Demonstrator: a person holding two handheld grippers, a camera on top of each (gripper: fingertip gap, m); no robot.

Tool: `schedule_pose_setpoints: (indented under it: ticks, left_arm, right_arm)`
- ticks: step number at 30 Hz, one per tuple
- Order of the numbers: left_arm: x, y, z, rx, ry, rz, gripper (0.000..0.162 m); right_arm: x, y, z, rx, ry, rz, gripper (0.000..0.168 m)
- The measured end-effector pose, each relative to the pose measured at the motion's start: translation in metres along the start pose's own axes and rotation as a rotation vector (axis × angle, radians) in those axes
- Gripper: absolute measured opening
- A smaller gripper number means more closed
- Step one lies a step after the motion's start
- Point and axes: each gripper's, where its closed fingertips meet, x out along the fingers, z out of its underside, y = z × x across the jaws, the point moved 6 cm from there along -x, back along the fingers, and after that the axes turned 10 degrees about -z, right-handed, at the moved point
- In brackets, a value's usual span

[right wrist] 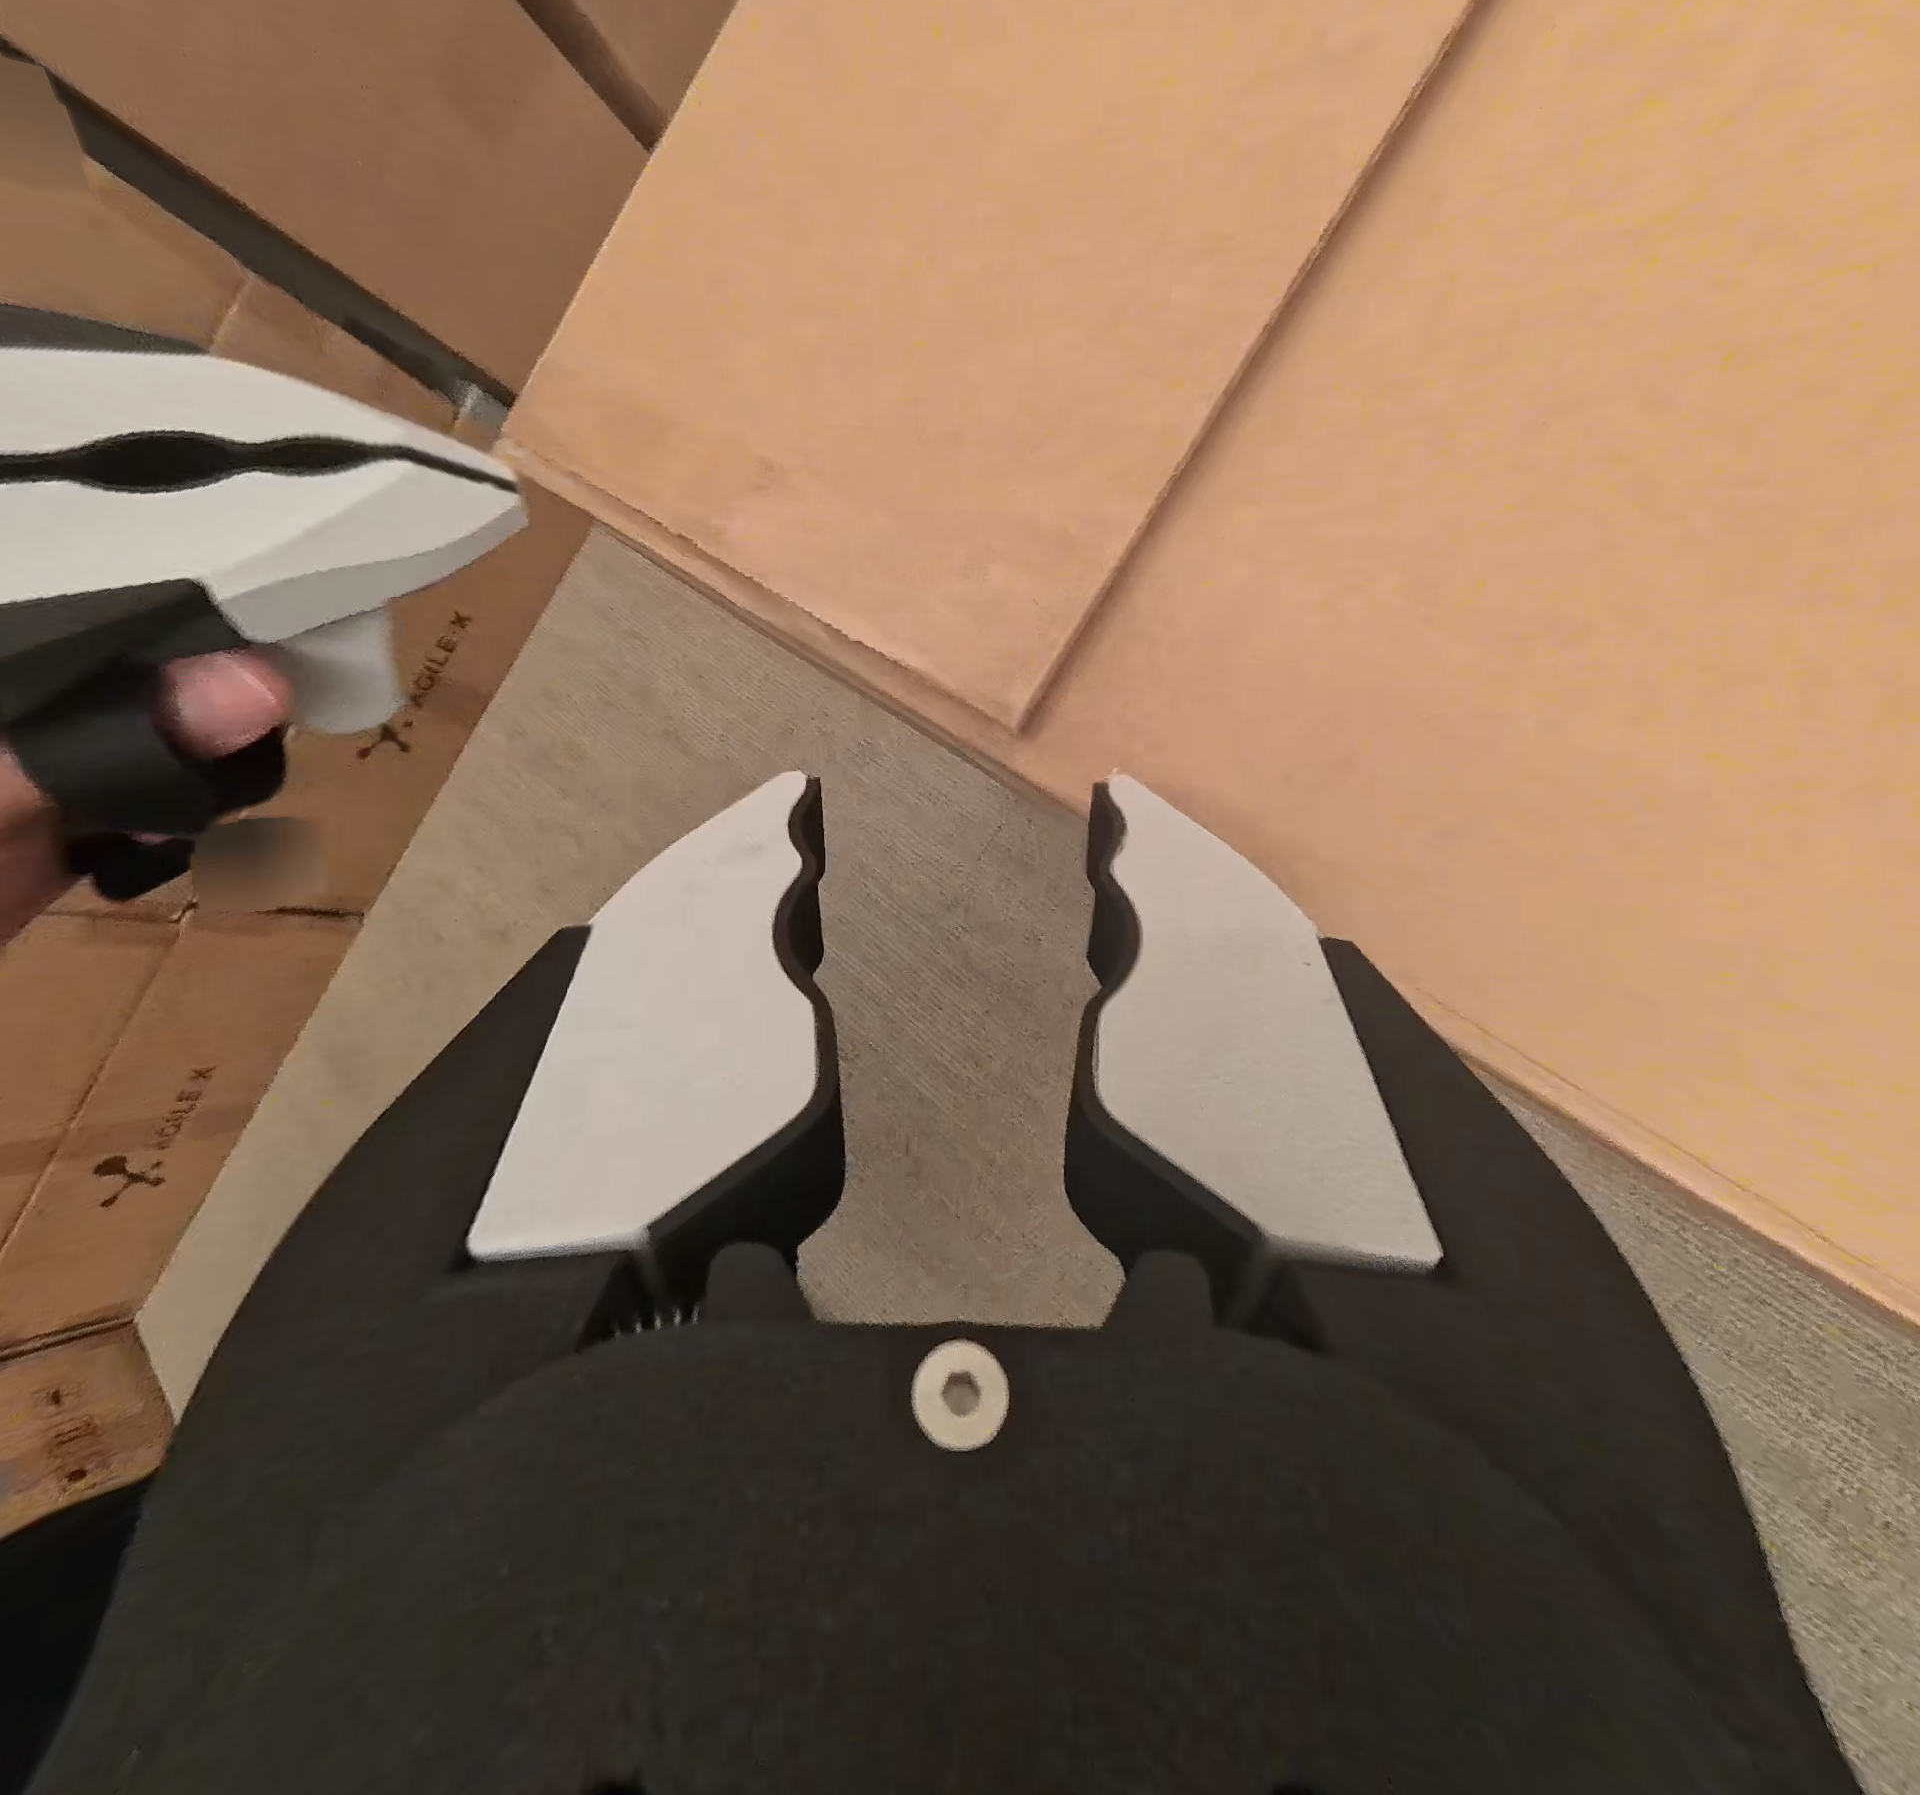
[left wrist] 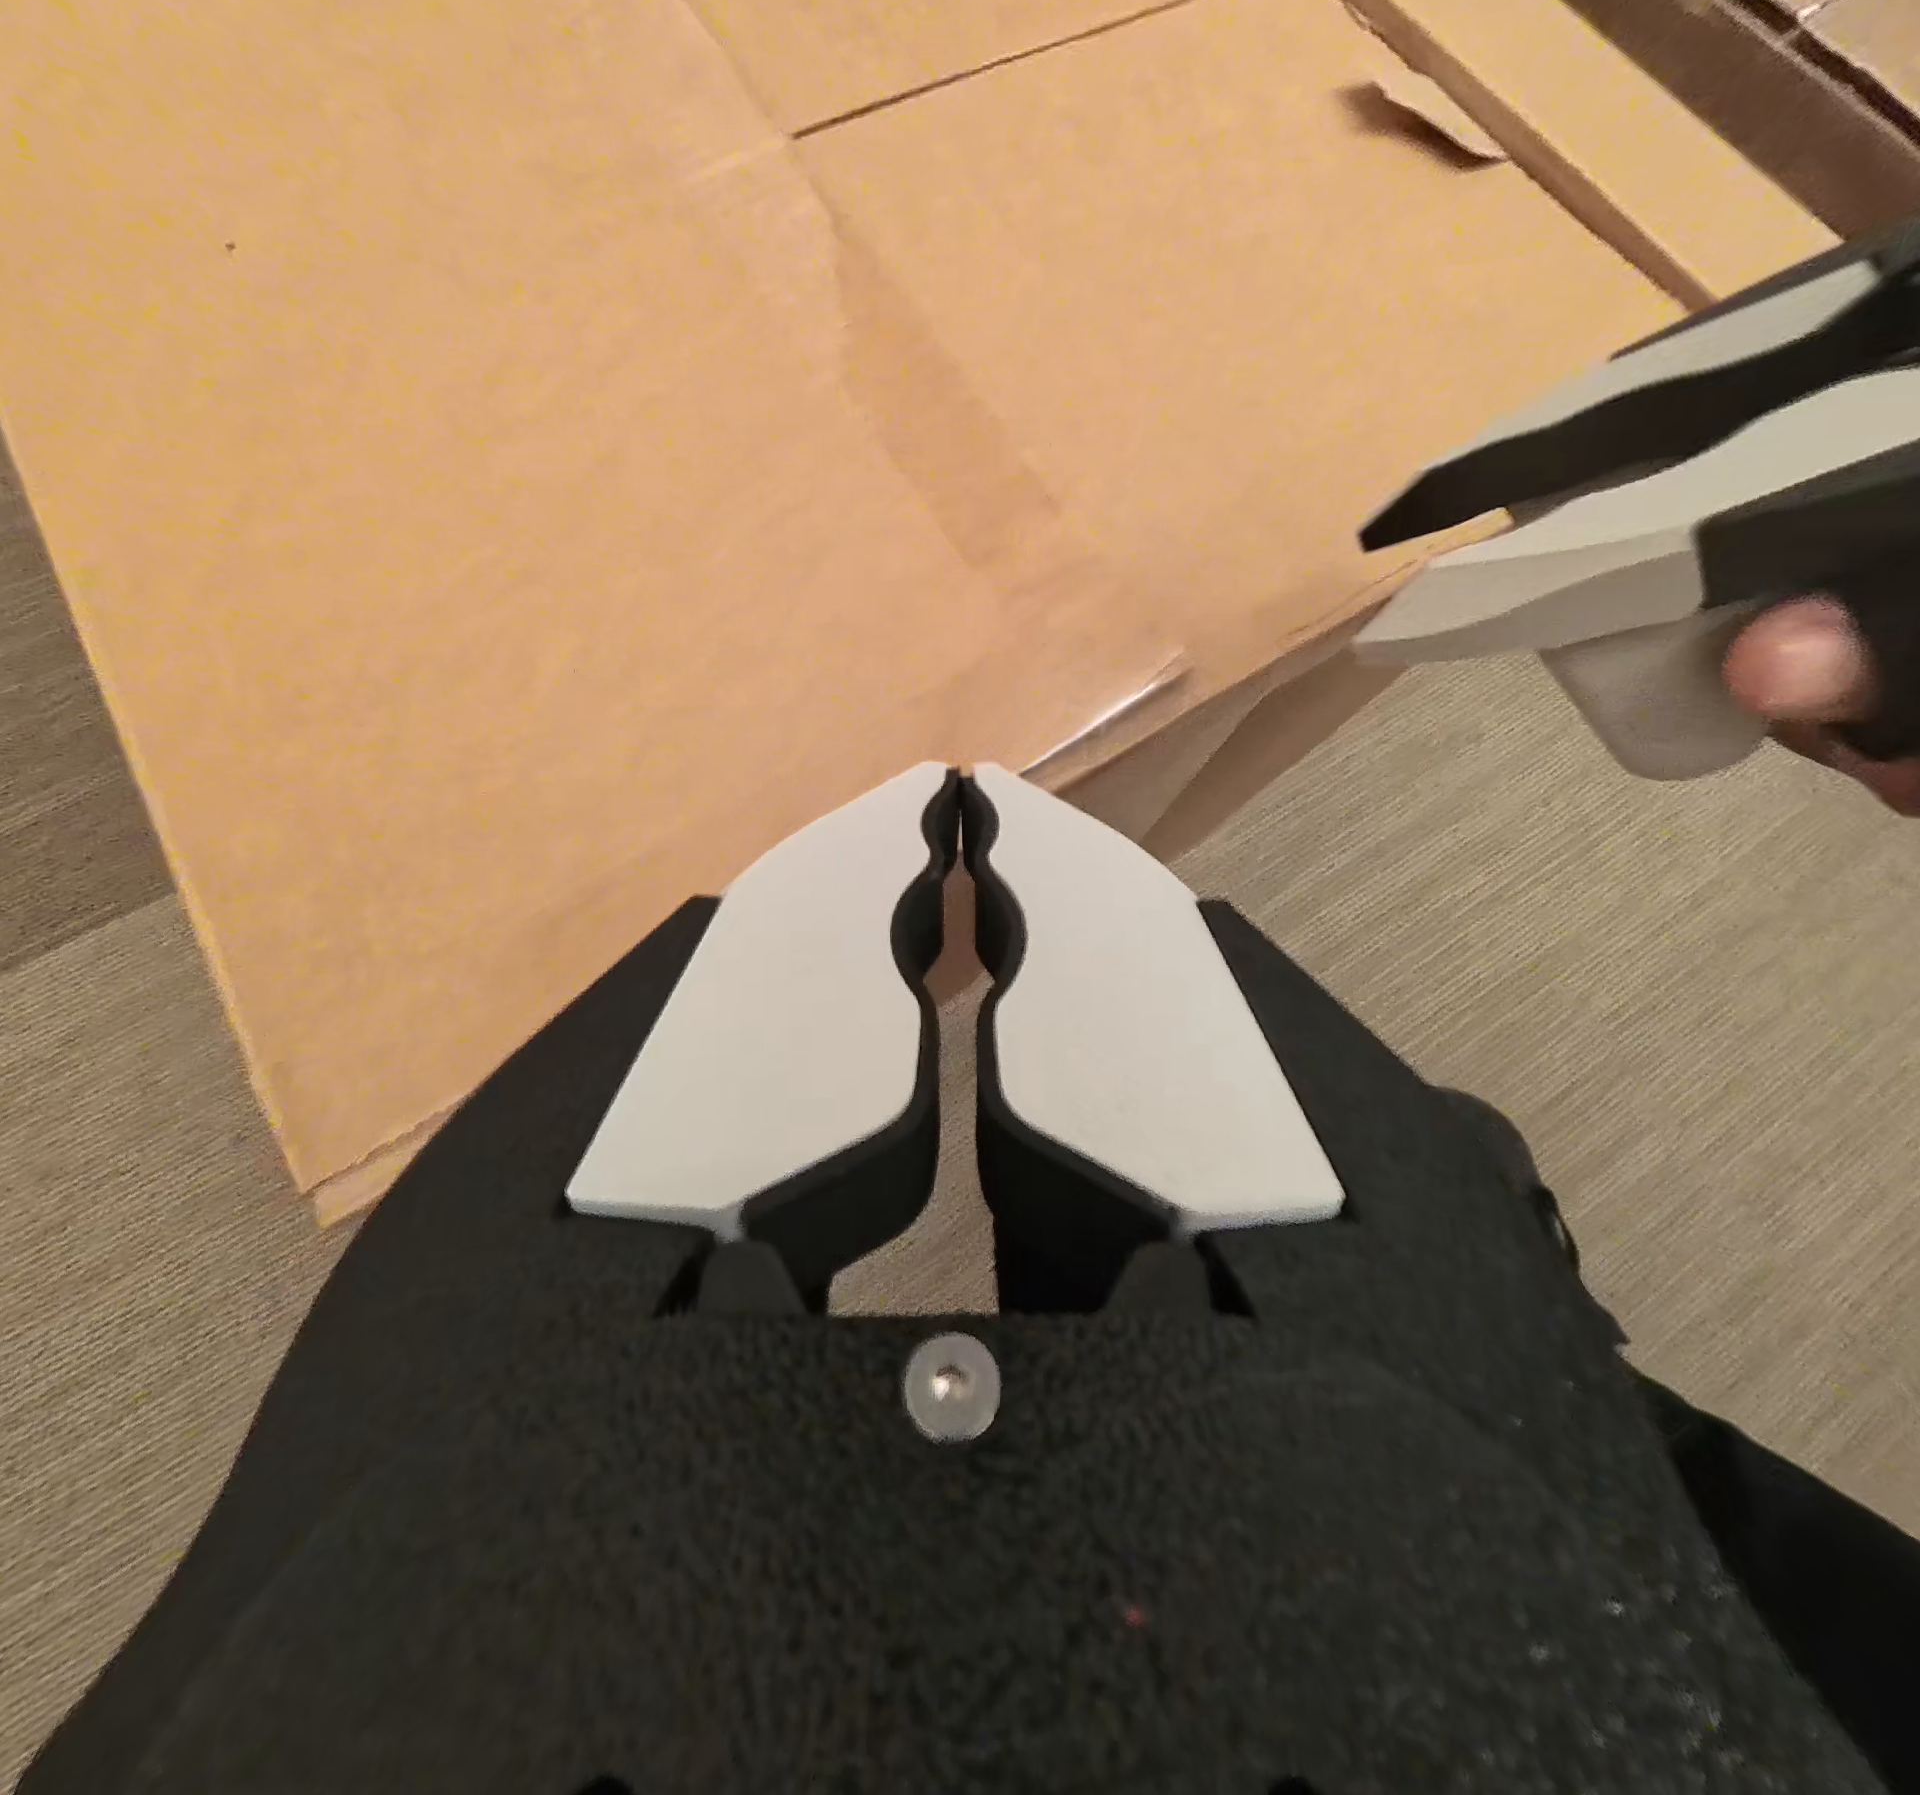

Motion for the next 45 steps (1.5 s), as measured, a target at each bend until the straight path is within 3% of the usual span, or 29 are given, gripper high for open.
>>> schedule_pose_setpoints:
  ticks: [7, 17, 20, 22, 30, 36, 45]
  left_arm:
    - [-0.006, -0.033, 0.028, 0.041, -0.012, 0.023, 0.0]
    - [-0.017, -0.068, 0.051, 0.108, -0.015, 0.08, 0.0]
    - [-0.02, -0.076, 0.055, 0.081, -0.024, 0.064, 0.0]
    - [-0.021, -0.075, 0.058, 0.075, -0.036, 0.064, 0.0]
    - [-0.037, -0.039, 0.042, 0.147, -0.037, 0.062, 0.0]
    - [-0.045, -0.029, 0.015, 0.075, 0.009, 0.045, 0.0]
    - [-0.043, -0.071, -0.018, 0.067, 0.054, -0.132, 0.0]
  right_arm:
    - [0.039, 0.0, 0.005, 0.096, 0.032, 0.053, 0.046]
    - [0.06, 0.011, 0.003, 0.239, 0.101, 0.089, 0.038]
    - [0.053, 0.014, 0.002, 0.228, 0.134, 0.123, 0.015]
    - [0.046, 0.009, -0.004, 0.213, 0.152, 0.095, 0.012]
    - [0.013, -0.045, -0.061, 0.064, 0.152, 0.072, 0.008]
    - [0.009, -0.109, -0.115, -0.082, 0.172, -0.004, 0.006]
    - [0.04, -0.183, -0.172, -0.263, 0.123, -0.14, 0.007]
